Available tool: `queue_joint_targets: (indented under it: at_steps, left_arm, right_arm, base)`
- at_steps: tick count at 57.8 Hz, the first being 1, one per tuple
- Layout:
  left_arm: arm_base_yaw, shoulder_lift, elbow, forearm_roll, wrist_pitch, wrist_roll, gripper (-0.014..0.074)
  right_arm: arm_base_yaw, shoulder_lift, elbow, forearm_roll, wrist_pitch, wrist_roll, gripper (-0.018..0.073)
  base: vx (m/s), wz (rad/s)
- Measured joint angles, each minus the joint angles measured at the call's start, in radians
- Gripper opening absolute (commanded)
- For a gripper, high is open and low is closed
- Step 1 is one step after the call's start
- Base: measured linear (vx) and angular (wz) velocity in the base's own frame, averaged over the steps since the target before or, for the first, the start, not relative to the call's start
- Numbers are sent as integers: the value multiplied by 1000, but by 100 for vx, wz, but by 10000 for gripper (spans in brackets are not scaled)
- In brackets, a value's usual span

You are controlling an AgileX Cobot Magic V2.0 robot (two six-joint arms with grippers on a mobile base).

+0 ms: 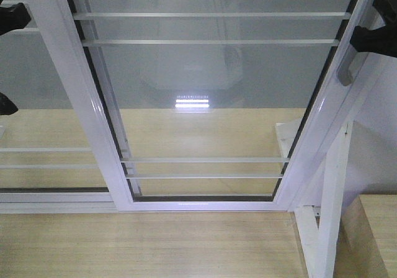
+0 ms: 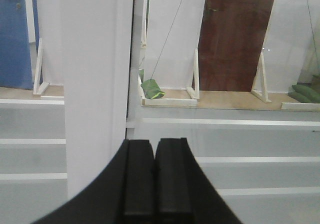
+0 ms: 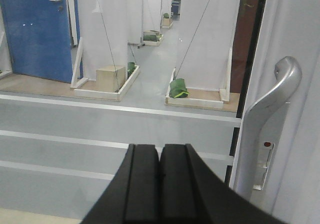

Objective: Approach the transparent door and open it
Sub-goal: 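Raise the right gripper to the silver door handle and grasp it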

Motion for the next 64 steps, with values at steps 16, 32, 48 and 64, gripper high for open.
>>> queue_joint_targets:
  at_steps: [16,32,48,64]
  left_arm:
    - [0,0,-1,0,0,1,437]
    - [0,0,-1,0,0,1,619]
    - [0,0,-1,0,8,1,589]
    - [0,0,-1,0,45,2,586]
  right_arm:
    - [0,0,-1,0,-2,-1,438]
    - [0,0,-1,0,-4,-8,722]
    - [-3,0,-1,12,-14,-94,676]
    - [-158,0,-1,147,126,-131,615]
  base:
    - [0,0]
    - [0,0]
    - [0,0]
    - [0,0]
